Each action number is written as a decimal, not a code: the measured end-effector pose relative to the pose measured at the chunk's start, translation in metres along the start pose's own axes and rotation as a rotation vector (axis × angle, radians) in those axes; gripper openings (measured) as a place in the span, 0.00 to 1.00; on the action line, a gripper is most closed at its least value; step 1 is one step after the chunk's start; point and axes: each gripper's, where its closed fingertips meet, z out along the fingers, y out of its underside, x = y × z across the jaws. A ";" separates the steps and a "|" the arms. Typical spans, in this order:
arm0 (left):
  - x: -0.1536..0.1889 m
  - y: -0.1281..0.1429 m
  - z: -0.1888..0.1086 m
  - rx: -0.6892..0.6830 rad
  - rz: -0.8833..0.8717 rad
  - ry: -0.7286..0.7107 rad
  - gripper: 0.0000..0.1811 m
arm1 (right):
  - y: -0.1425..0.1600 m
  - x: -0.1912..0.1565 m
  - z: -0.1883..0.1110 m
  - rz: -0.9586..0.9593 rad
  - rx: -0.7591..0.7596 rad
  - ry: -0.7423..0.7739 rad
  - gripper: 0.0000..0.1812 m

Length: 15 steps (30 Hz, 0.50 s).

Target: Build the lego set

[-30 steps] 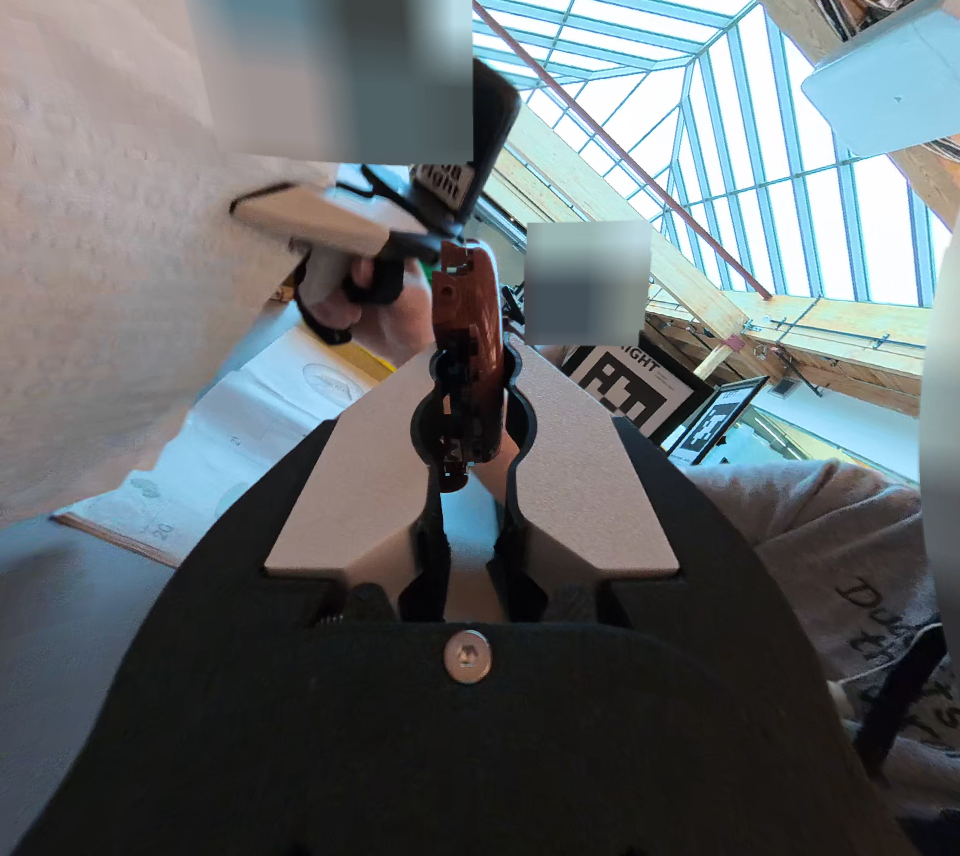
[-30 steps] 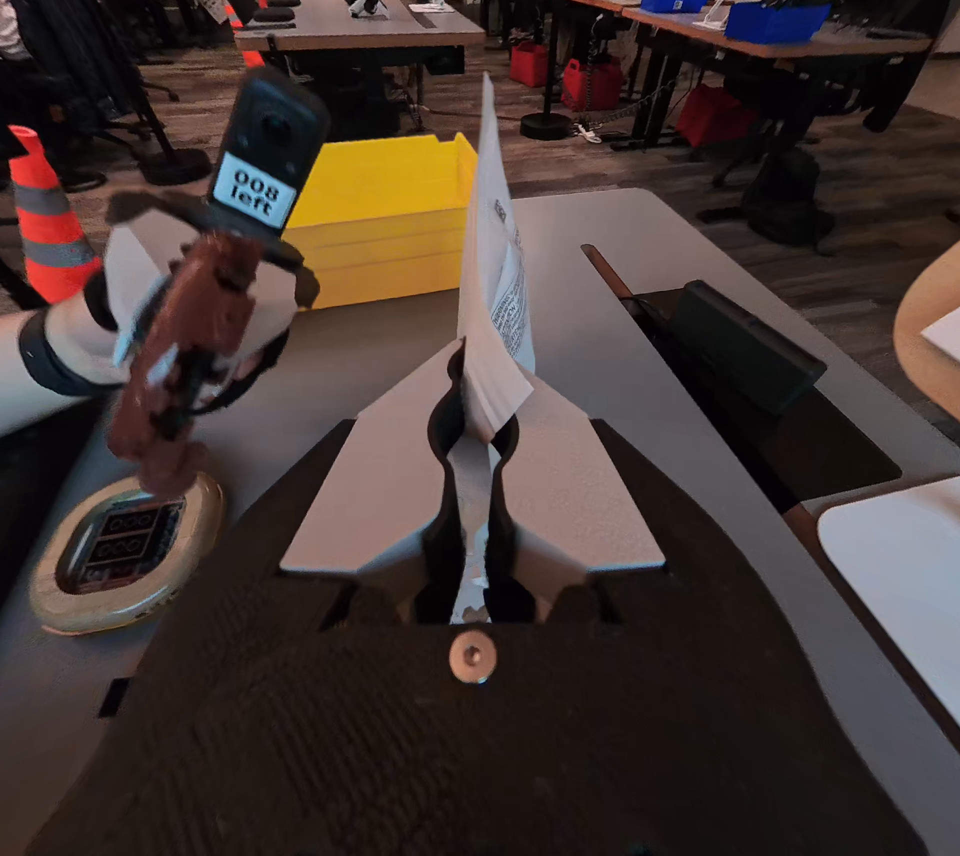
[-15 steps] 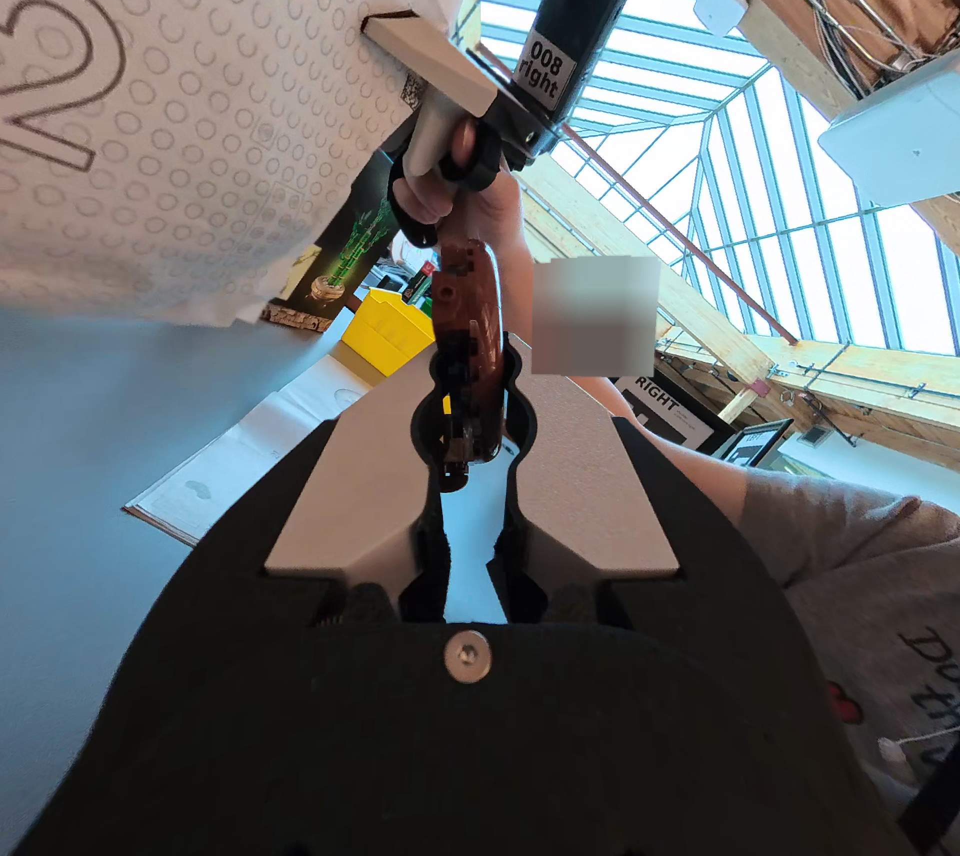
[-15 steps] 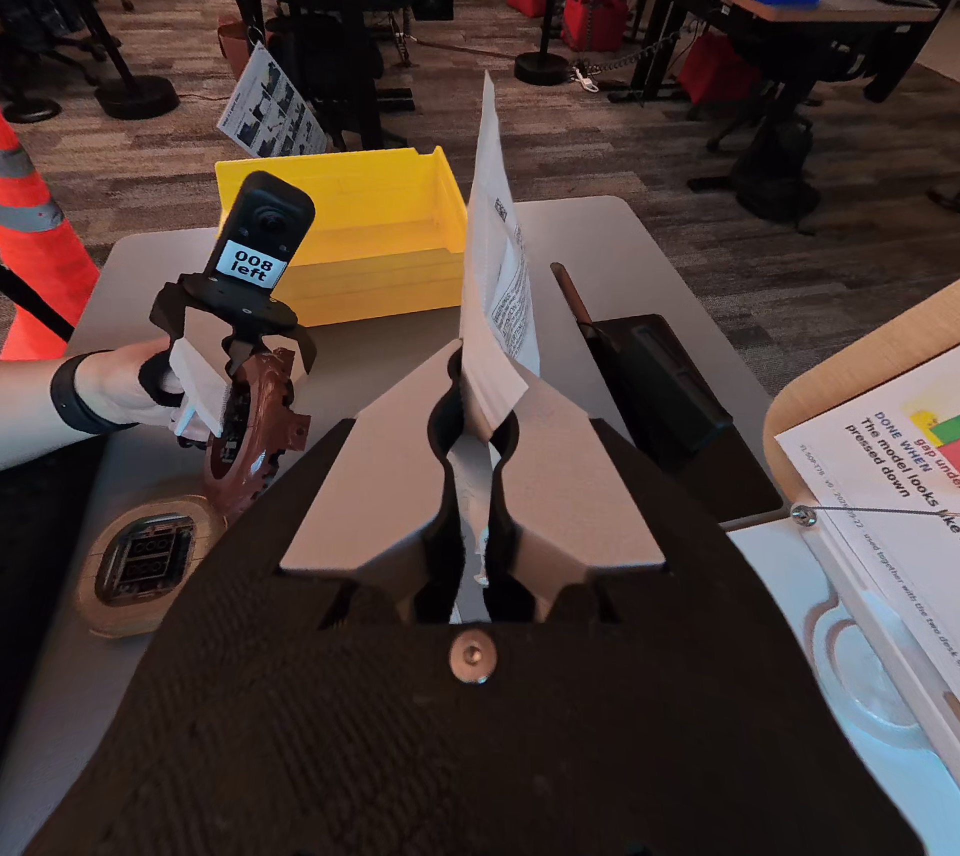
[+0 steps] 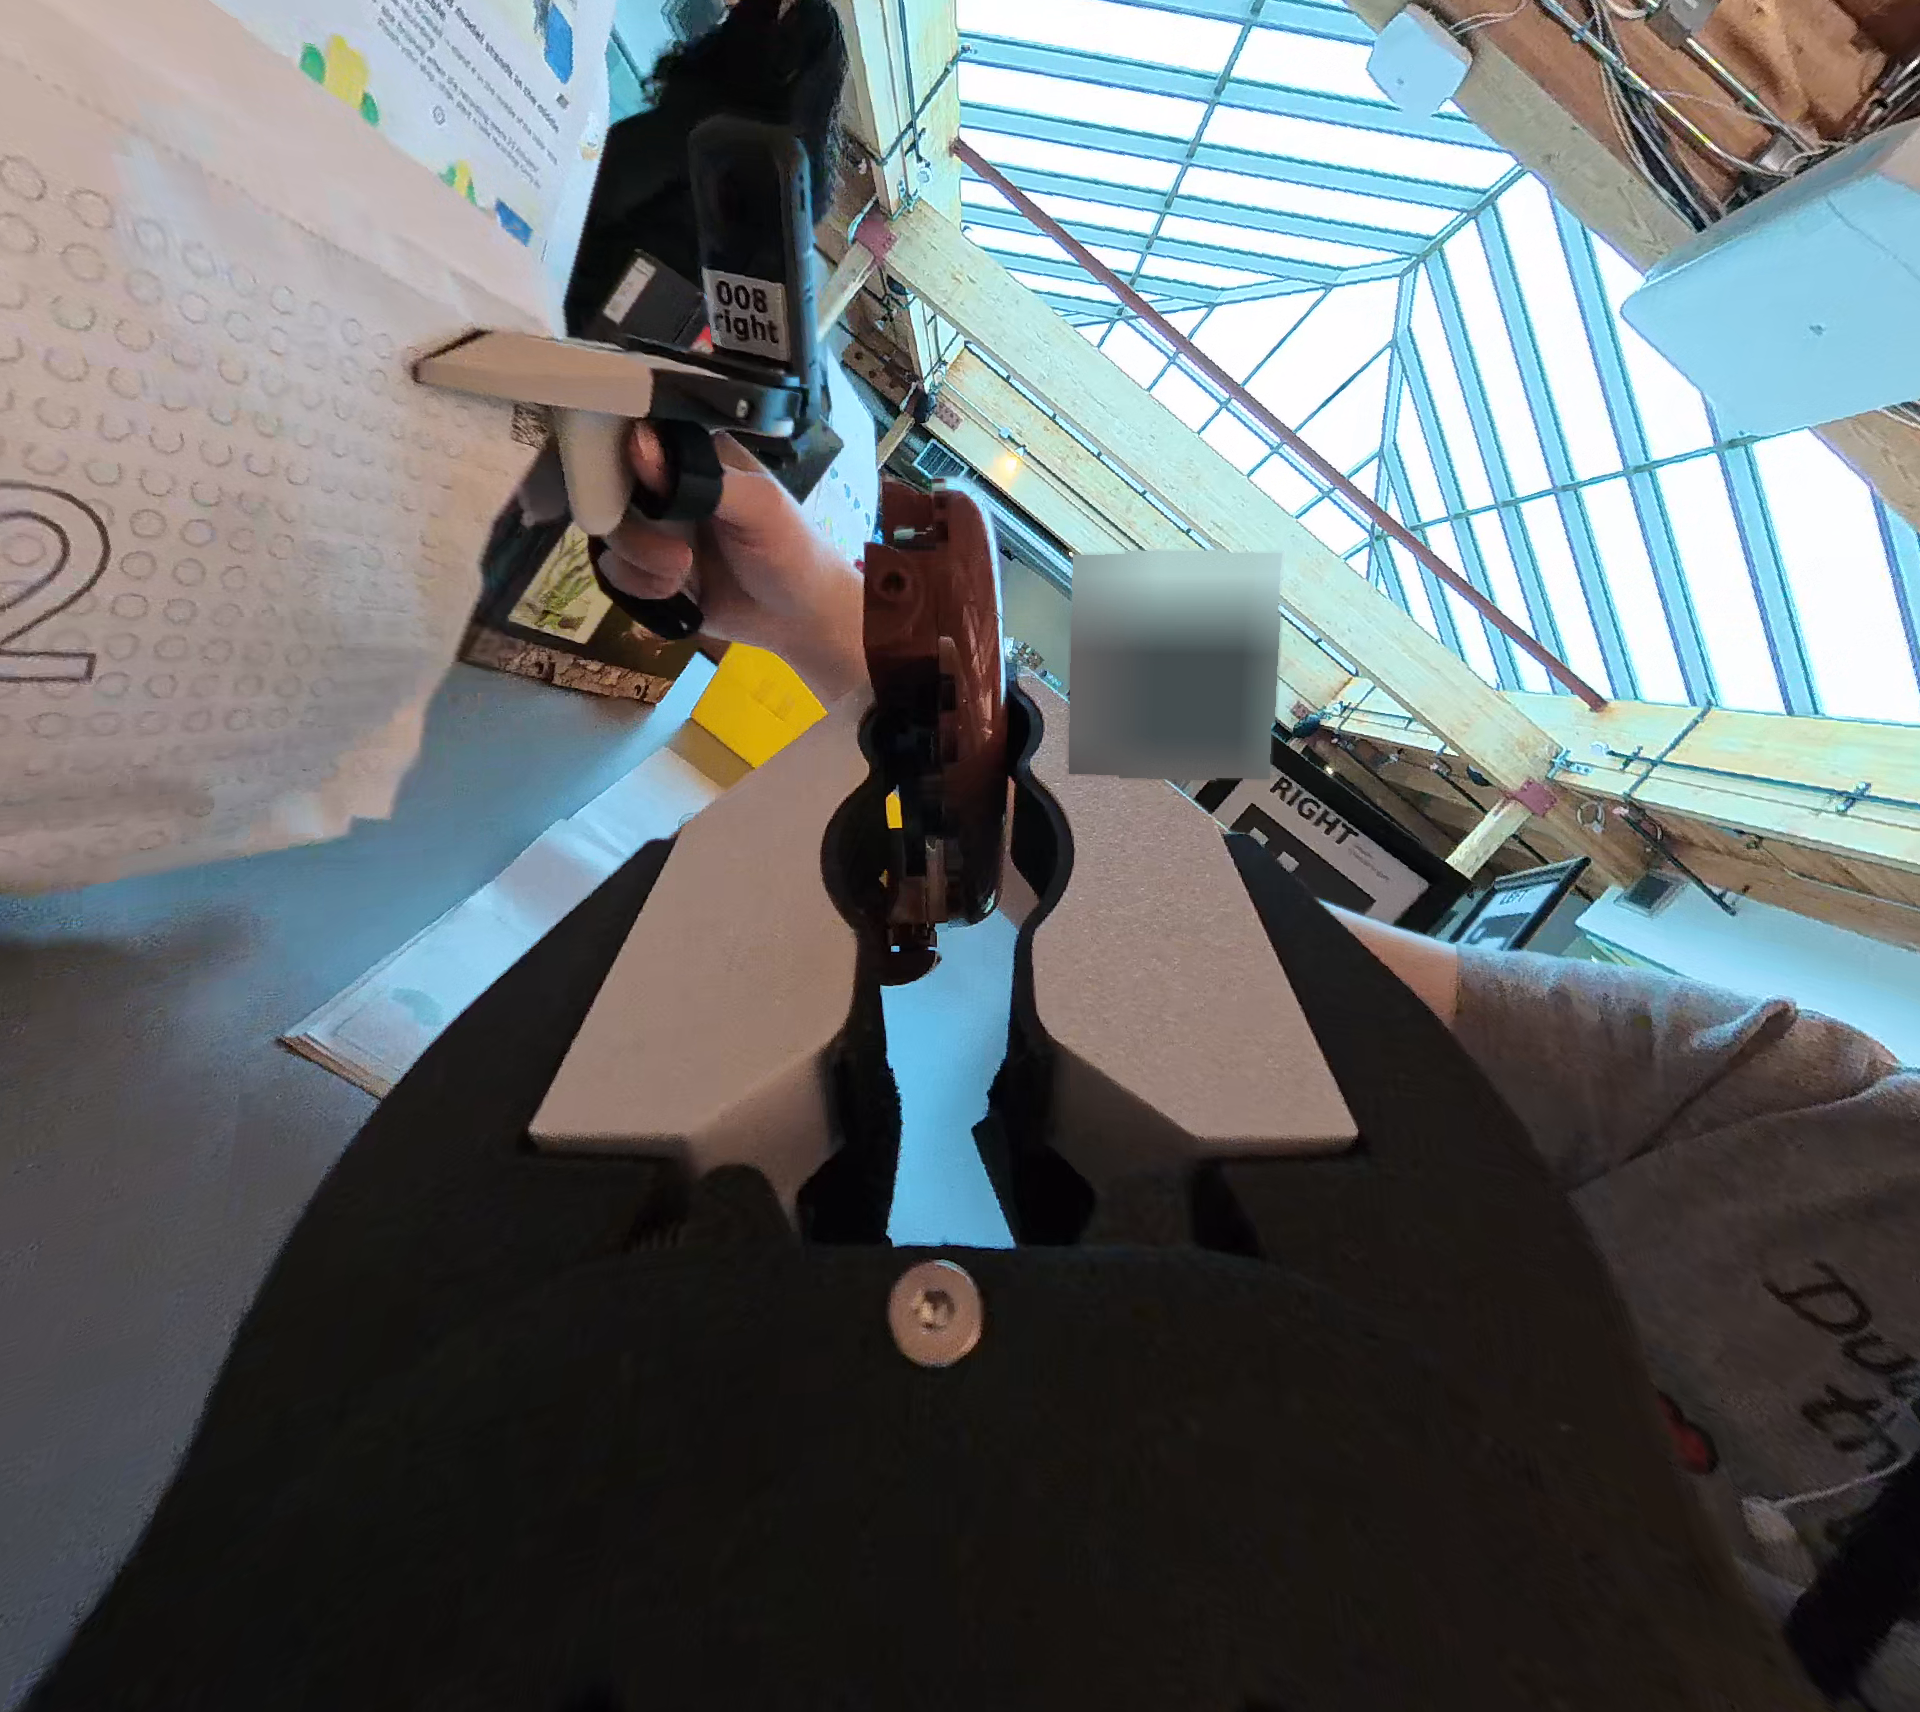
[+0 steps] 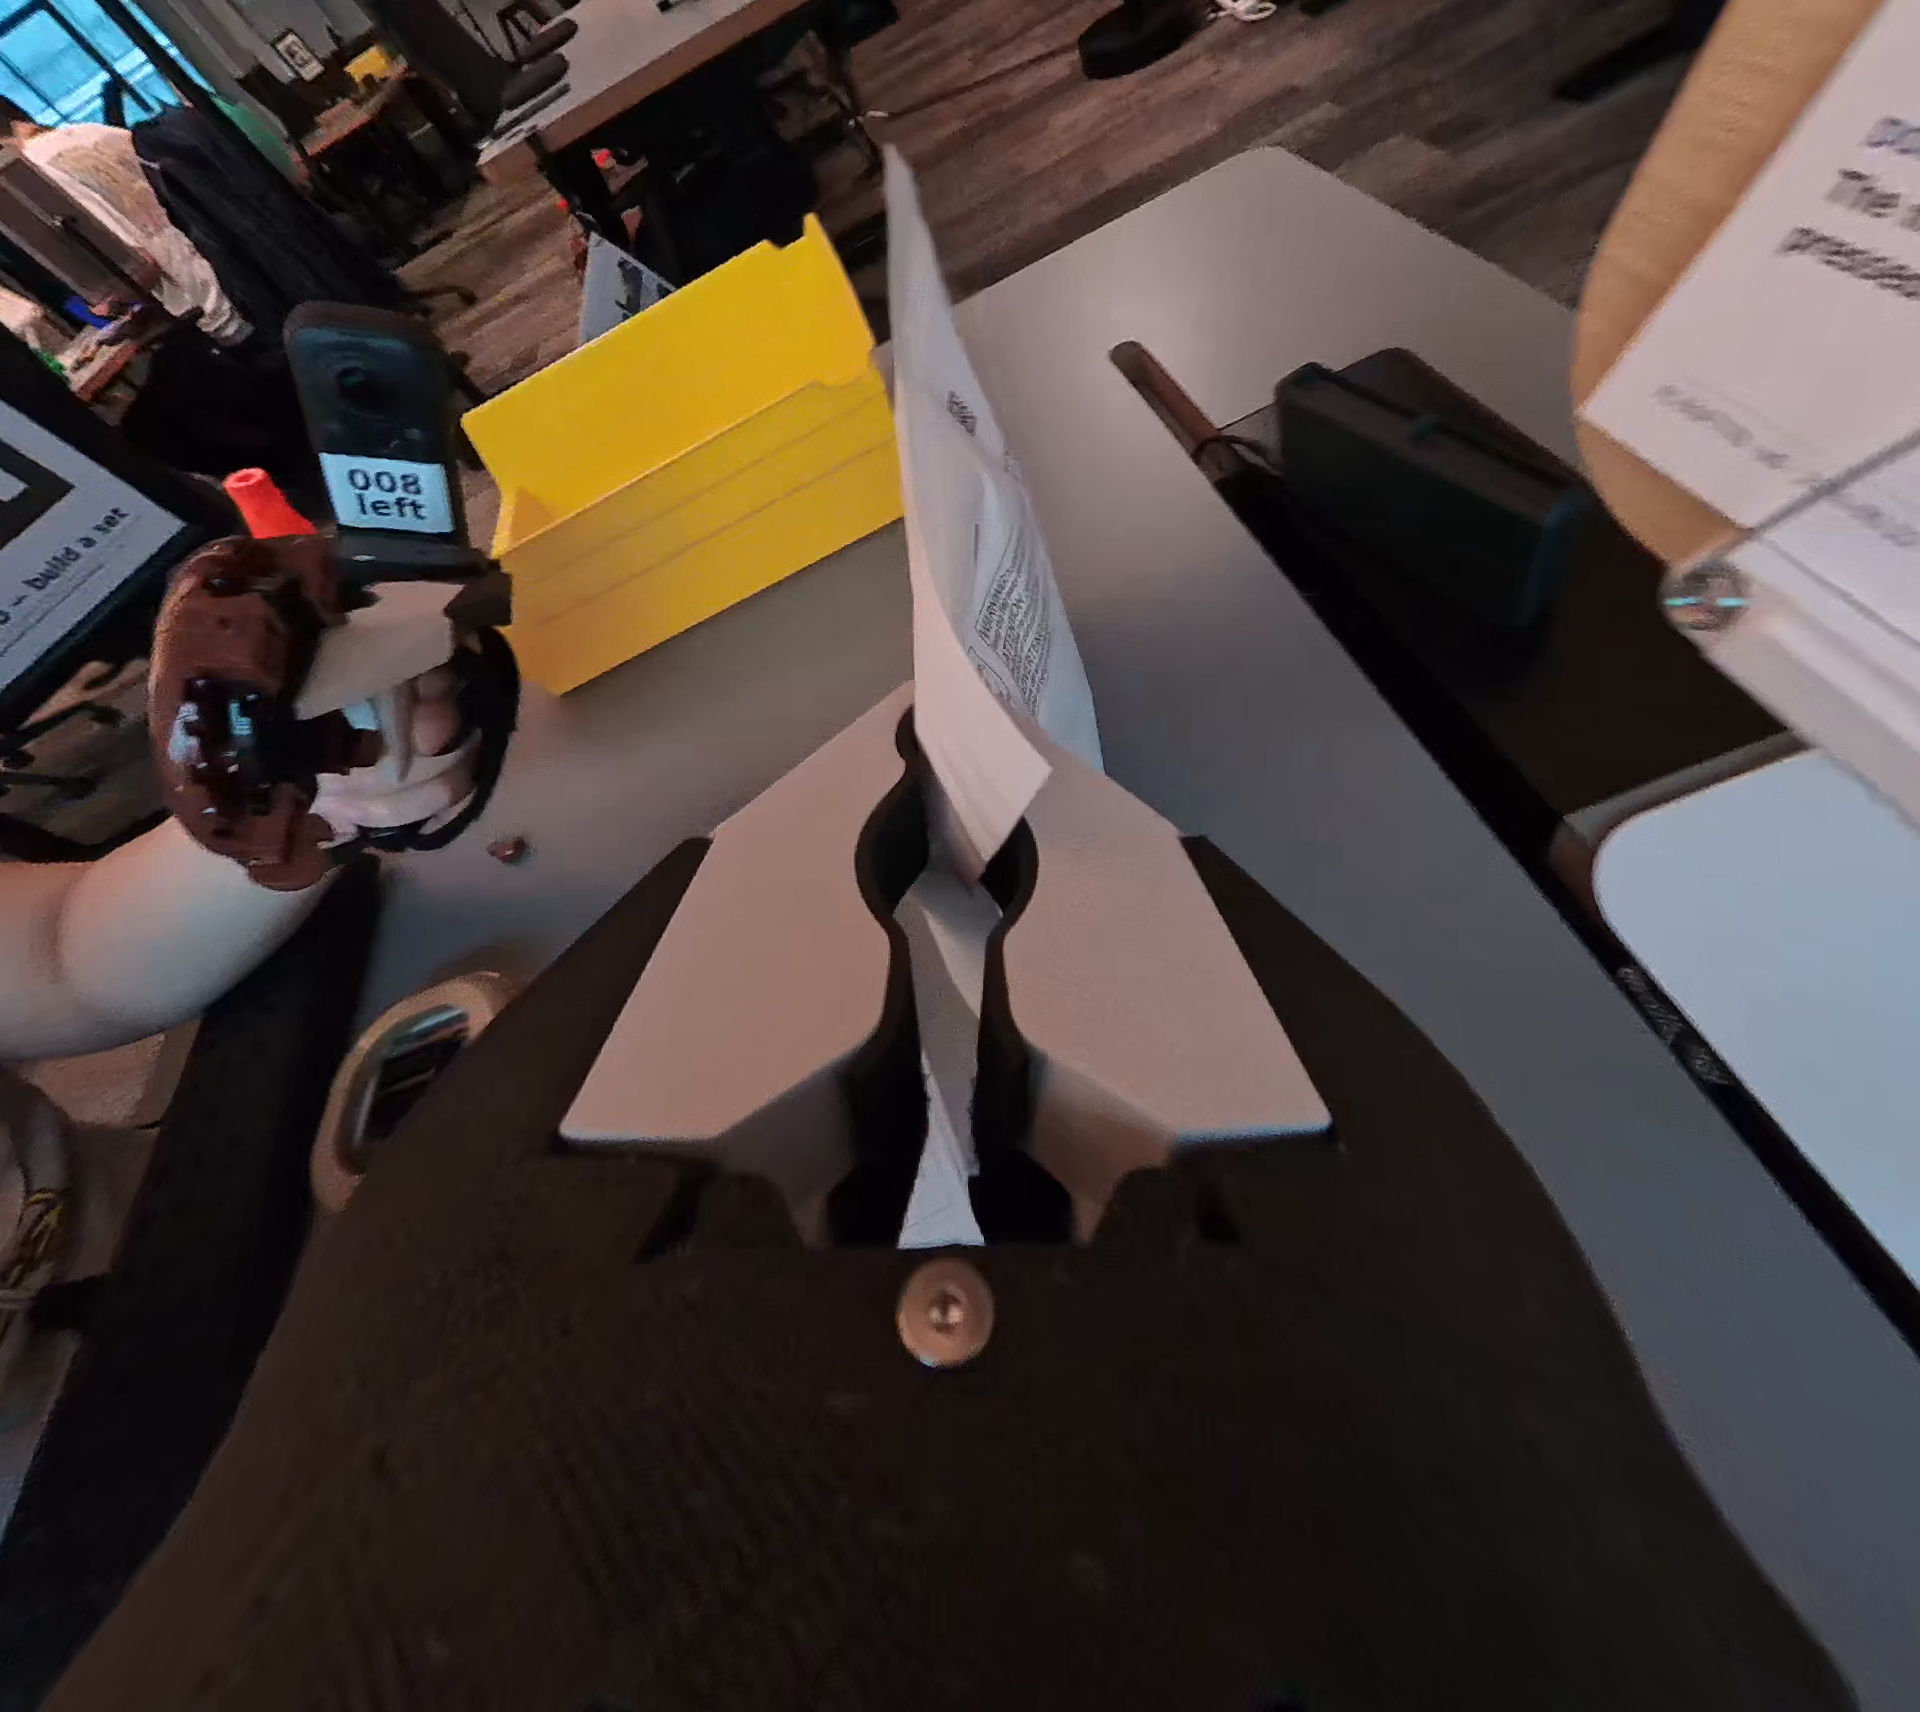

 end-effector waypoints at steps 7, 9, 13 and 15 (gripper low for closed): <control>-0.007 0.007 0.004 -0.025 -0.026 -0.005 0.08 | -0.006 0.053 -0.016 -0.028 0.061 0.090 0.00; -0.008 0.009 0.004 -0.030 -0.031 -0.004 0.08 | -0.009 0.066 -0.019 -0.025 0.075 0.104 0.00; -0.008 0.011 0.006 -0.045 -0.040 0.001 0.08 | -0.014 0.087 -0.025 -0.018 0.102 0.154 0.08; -0.008 0.012 0.006 -0.047 -0.048 0.007 0.08 | -0.023 0.094 -0.033 -0.038 0.149 0.200 0.11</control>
